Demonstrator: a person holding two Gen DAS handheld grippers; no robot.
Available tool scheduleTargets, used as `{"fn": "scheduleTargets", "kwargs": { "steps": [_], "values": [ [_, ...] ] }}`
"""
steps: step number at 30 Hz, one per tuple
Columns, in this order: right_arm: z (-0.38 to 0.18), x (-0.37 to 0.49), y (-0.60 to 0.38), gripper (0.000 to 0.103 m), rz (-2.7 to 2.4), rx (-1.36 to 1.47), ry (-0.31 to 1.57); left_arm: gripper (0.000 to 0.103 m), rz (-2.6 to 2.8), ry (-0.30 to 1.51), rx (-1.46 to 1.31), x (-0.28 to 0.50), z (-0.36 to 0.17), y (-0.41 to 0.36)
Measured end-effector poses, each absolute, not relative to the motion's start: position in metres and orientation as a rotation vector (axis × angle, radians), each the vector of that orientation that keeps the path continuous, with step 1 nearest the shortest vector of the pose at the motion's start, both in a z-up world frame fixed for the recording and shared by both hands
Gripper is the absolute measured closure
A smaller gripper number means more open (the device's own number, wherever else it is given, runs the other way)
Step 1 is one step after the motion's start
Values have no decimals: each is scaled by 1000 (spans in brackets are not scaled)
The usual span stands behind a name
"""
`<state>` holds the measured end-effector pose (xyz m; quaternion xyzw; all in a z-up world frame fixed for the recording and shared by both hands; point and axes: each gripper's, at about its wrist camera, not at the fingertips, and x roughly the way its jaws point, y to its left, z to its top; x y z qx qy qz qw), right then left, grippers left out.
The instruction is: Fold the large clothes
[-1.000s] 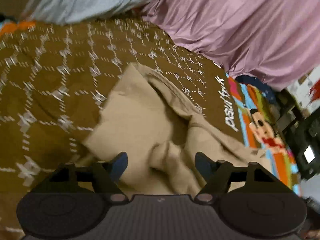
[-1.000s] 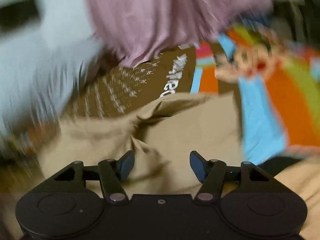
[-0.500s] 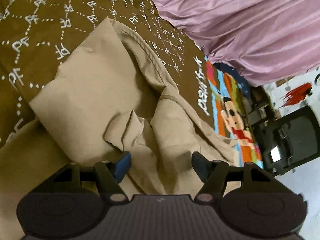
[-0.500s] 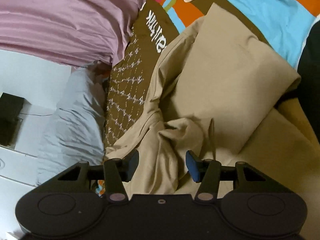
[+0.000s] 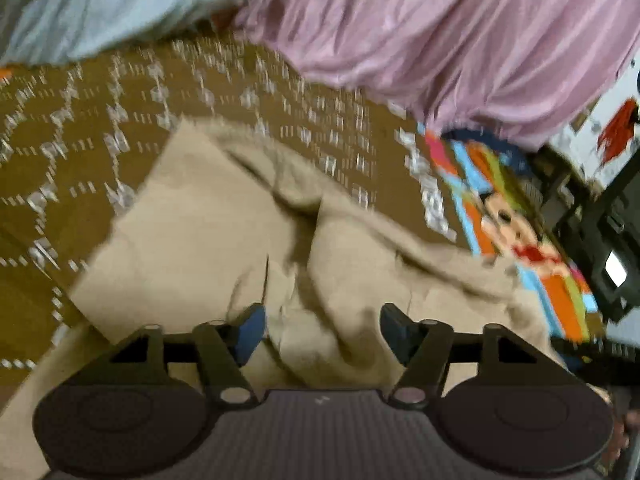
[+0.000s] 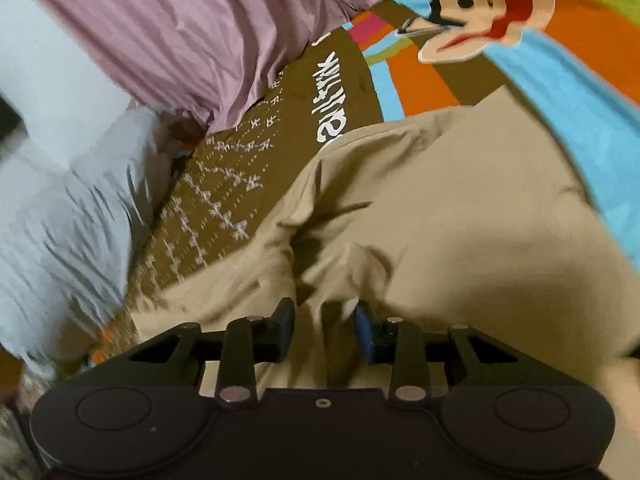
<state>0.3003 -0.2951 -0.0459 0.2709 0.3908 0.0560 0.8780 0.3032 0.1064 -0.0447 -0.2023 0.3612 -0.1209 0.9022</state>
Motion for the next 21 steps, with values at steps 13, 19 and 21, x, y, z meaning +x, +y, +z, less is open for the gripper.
{"fn": "scheduleTargets", "kwargs": {
  "steps": [13, 19, 21],
  "values": [
    [-52, 288, -170, 54, 200, -223, 670, 24, -209, 856, -156, 308, -68, 69],
    [-82, 292, -167, 53, 171, -188, 721, 23, -208, 838, -98, 308, -68, 62],
    [-76, 290, -170, 52, 177, -161, 723, 19, -190, 843, -145, 303, -63, 68]
  ]
}}
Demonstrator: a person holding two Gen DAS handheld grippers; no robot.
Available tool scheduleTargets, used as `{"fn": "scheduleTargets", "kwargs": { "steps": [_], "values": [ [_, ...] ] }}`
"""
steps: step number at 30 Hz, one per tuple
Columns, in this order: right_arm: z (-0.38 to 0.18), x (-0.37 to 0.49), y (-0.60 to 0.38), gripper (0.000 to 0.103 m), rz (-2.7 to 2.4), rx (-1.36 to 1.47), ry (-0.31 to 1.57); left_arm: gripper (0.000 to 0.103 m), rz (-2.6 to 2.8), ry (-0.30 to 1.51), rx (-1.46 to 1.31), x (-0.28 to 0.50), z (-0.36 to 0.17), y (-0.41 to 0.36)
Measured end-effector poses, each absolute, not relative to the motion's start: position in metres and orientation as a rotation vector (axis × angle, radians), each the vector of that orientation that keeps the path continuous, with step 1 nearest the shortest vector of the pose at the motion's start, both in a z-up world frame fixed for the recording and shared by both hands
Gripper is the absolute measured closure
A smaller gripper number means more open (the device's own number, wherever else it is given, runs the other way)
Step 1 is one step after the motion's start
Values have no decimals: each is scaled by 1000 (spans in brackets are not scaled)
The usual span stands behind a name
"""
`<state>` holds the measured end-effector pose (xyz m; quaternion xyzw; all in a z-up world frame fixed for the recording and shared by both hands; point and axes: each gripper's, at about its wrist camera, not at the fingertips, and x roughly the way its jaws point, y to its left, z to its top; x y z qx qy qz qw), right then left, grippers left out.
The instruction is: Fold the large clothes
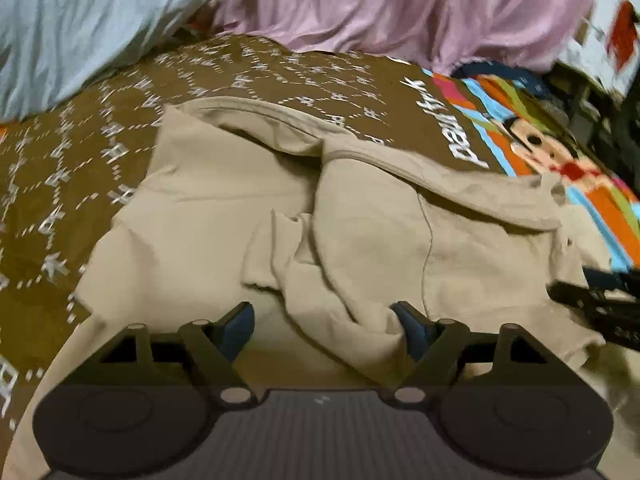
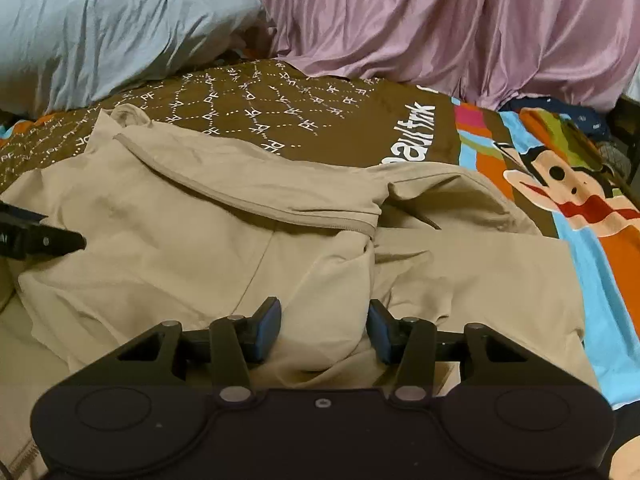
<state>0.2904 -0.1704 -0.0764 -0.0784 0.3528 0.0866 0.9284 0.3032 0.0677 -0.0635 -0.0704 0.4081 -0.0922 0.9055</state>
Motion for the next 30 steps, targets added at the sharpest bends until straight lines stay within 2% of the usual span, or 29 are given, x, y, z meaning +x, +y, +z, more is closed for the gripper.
{"fn": "scheduleTargets", "kwargs": {
  "steps": [2, 3, 5, 7, 11, 14, 17, 22, 30],
  "values": [
    [-62, 279, -179, 47, 168, -106, 712, 5, -159, 827, -192, 293, -56, 78],
    [-55, 270, -185, 44, 169, -80, 700, 2, -149, 814, -204, 287, -51, 82],
    [-38, 244, -193, 29, 178, -53, 681, 1, -126, 786, -201, 274, -40, 88],
    [-23, 215, -203, 27, 203, -61, 658, 1, -96, 765, -194, 260, -29, 92],
    [4, 147, -220, 12, 241, -151, 598, 0, -35, 712, -216, 210, -6, 99],
    [15, 97, -232, 5, 253, -239, 554, 0, 11, 640, -186, 161, 9, 98],
    [17, 55, -236, 1, 261, -323, 535, 0, 47, 604, -125, 115, 16, 91],
    [0, 5, -223, 1, 354, -488, 553, 0, 17, 636, 26, 56, 15, 76],
    [-55, -8, -188, 1, 452, -655, 719, 0, -116, 684, 220, 10, 1, 45]
  ]
}}
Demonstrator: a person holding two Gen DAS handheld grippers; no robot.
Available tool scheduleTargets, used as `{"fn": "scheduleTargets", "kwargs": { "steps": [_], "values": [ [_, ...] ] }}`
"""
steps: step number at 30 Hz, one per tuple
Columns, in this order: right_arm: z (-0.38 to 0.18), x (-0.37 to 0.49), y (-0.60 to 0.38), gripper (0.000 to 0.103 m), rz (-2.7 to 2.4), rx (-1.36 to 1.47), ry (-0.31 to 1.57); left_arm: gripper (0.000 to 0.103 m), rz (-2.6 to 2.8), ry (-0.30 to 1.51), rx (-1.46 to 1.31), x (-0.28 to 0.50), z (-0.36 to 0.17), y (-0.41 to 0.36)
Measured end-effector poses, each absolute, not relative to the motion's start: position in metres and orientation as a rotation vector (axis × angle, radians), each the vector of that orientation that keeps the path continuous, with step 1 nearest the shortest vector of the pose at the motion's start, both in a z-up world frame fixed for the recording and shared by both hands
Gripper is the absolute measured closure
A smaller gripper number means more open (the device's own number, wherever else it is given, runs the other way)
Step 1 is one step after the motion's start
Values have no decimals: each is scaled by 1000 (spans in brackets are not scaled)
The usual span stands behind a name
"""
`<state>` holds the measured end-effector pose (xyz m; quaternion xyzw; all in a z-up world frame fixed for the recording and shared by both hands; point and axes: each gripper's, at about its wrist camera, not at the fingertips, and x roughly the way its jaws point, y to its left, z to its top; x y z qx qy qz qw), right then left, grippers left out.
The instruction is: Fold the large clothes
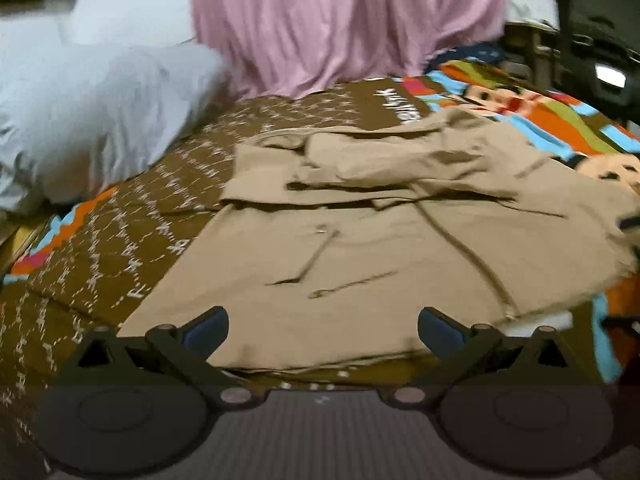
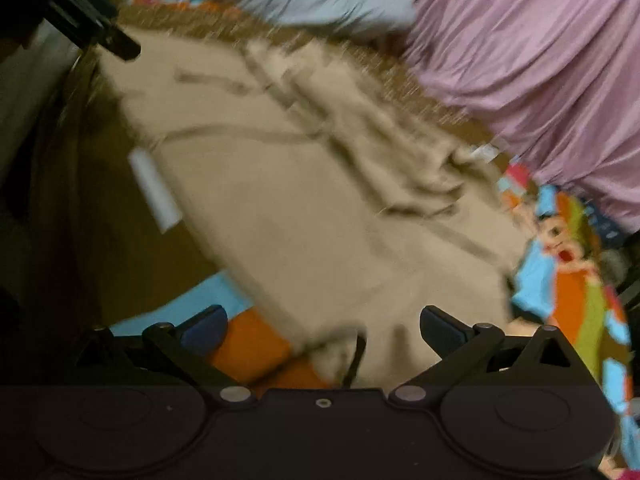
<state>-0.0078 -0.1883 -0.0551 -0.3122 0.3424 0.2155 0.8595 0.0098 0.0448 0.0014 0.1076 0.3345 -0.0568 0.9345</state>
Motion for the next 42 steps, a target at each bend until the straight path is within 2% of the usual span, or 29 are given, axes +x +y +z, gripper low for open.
{"fn": "scheduleTargets", "kwargs": {
  "steps": [7, 9, 12, 14, 16, 23, 28, 32, 33, 34, 38, 42],
  "values": [
    [-57, -2, -183, 1, 411, -608, 621, 0, -237, 709, 314, 0, -13, 12],
    [-54, -2, -185, 4, 385, -594, 579, 0, -259, 738, 314, 3, -20, 5],
    [-46, -4, -188, 20, 384, -560, 512, 4, -289, 759, 299, 8, -29, 2],
    [-40, -4, -191, 47, 407, -509, 486, 7, -290, 766, 303, 10, -33, -1],
    [-35, -3, -193, 64, 423, -452, 468, 9, -259, 756, 314, 13, -35, -3],
    [-24, -7, -193, 79, 401, -409, 376, 17, -106, 722, 336, 26, -37, 10],
    [-20, -8, -195, 84, 370, -409, 339, 23, 123, 737, 255, 39, -32, 45],
    [-26, -9, -193, 84, 383, -442, 391, 27, 248, 741, 142, 47, -23, 81],
    [-29, -9, -192, 81, 384, -464, 416, 30, 258, 737, 130, 48, -21, 87],
    [-32, -9, -190, 74, 382, -491, 441, 33, 277, 728, 134, 49, -18, 92],
    [-41, -10, -186, 56, 340, -656, 498, 34, 268, 698, 195, 52, -9, 99],
    [-44, -11, -191, 55, 280, -844, 501, 52, 223, 666, 303, 59, -3, 97]
  ]
}}
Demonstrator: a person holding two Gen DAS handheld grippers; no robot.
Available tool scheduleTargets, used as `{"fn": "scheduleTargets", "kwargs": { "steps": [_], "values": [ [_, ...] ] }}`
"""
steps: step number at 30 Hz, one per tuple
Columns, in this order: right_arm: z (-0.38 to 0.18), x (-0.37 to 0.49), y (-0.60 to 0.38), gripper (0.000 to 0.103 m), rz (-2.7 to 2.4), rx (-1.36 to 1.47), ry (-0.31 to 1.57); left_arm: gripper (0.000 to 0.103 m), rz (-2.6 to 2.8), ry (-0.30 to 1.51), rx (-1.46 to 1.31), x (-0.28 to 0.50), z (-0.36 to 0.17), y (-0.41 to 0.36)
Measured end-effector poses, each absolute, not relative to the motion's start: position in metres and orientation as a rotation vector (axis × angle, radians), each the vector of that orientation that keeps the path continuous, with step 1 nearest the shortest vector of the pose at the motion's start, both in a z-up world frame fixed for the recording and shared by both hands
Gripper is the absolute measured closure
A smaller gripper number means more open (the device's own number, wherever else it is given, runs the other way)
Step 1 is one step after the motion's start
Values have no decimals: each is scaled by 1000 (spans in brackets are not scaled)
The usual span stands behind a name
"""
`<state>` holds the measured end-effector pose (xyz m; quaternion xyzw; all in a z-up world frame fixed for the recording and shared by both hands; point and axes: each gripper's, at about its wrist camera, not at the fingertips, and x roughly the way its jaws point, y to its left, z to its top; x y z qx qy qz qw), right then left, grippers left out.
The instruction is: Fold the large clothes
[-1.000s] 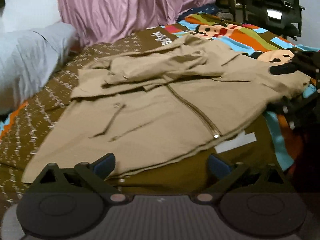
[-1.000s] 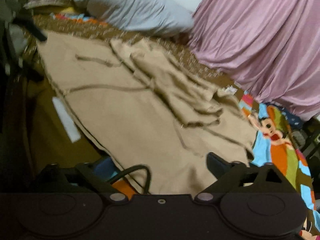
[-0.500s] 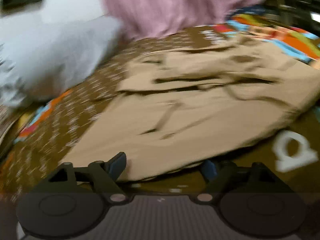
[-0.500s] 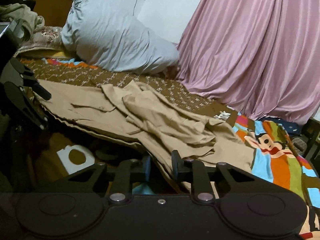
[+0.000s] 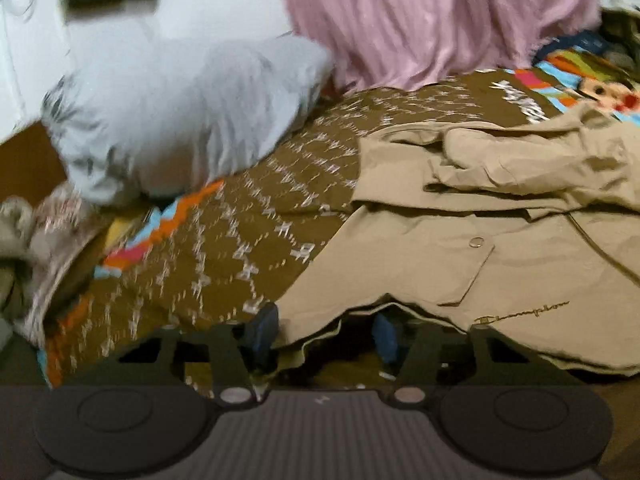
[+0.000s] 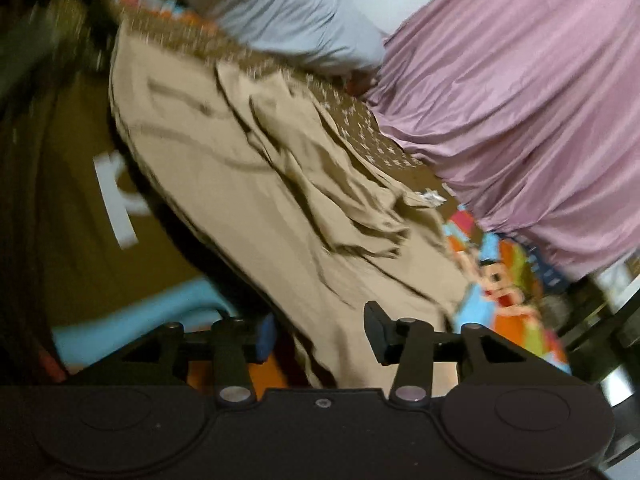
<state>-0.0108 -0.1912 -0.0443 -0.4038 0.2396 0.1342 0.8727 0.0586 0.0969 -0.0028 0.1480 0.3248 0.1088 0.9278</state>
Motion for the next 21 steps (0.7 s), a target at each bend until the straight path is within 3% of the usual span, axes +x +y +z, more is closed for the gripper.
{"fn": "scheduleTargets", "kwargs": {
  "steps": [2, 6, 8, 9, 16, 18, 20, 21],
  "values": [
    [-45, -5, -201, 59, 286, -840, 546, 67, 157, 666, 332, 61, -2, 93],
    [-44, 3, -207, 76, 326, -783, 606, 66, 119, 628, 502, 55, -6, 72],
    [-44, 0, -204, 77, 323, -808, 593, 44, 105, 608, 564, 47, -8, 66],
    [-45, -2, -203, 76, 321, -812, 590, 40, 97, 603, 576, 44, -8, 65],
    [-42, -11, -204, 65, 276, -833, 554, 40, 45, 648, 686, 46, -17, 65],
    [-42, -10, -205, 62, 265, -832, 564, 51, 30, 665, 755, 48, -25, 65],
    [-43, -7, -207, 63, 247, -831, 588, 84, 26, 692, 805, 50, -32, 66],
    [-43, -6, -209, 65, 246, -821, 594, 87, 26, 699, 798, 50, -33, 67]
  ]
}}
